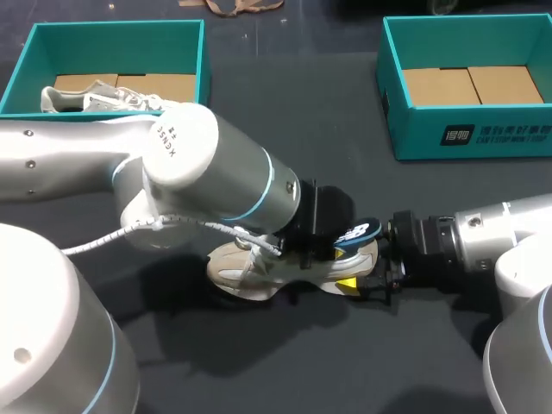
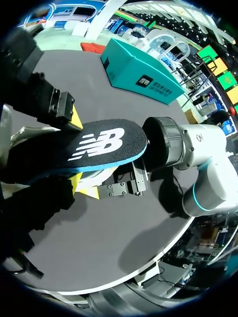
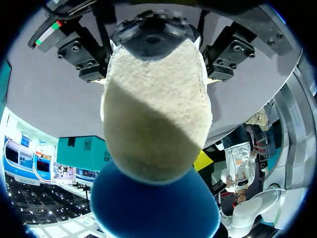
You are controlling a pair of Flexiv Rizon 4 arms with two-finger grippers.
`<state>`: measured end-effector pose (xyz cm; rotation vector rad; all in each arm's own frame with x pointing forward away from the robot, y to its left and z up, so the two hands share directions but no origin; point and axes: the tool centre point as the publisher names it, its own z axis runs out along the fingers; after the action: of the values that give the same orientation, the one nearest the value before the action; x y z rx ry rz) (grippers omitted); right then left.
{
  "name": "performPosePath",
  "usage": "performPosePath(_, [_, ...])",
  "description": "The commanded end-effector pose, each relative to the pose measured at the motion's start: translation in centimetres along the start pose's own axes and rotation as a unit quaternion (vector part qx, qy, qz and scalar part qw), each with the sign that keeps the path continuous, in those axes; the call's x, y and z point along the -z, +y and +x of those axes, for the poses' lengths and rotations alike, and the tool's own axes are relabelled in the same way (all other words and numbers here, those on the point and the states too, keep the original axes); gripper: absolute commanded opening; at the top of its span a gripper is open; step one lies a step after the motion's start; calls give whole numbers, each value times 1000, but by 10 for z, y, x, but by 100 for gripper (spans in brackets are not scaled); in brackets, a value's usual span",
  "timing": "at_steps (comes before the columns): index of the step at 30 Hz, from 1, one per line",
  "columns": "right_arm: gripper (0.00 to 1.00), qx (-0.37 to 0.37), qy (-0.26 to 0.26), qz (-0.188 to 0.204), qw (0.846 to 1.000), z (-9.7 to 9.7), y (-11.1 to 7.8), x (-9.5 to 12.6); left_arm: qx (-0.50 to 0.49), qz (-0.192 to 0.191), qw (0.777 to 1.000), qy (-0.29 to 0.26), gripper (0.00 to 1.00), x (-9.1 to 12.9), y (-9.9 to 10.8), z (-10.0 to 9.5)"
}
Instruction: Take the shoe out of the shoebox, open the shoe tongue, remove and reinsert the insole, then place the shoe into the shoebox
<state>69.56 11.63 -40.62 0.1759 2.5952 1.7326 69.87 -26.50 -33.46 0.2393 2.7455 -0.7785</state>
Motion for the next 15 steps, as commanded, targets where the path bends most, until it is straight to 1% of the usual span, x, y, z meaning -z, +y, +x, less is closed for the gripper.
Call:
performPosePath(1, [0, 0, 0, 2, 1000, 1, 1, -1, 1, -12, 1000, -8, 44, -16, -7, -2])
performPosePath(2, [0, 0, 0, 2, 1000, 1, 1, -1, 3, -17, 1000, -14, 44, -17, -7, -3])
performPosePath(4, [0, 0, 0, 2, 1000, 1, 1, -1, 6, -19, 1000, -14, 38, -19, -5, -6])
performPosePath(5, [0, 0, 0, 2, 1000, 1, 1, -1, 7, -19, 1000, -14, 33, -19, -4, -8])
performPosePath(6, [0, 0, 0, 2, 1000, 1, 1, -1, 11, -18, 1000, -14, 24, -19, -3, -9])
performPosePath(8, [0, 0, 0, 2, 1000, 1, 1, -1, 16, -16, 1000, -12, 2, -18, -1, -11])
performPosePath(9, [0, 0, 0, 2, 1000, 1, 1, -1, 18, -14, 1000, -12, 0, -17, 0, -12])
performPosePath(15, [0, 0, 0, 2, 1000, 1, 1, -1, 32, 7, 999, 0, 0, -7, -2, -15])
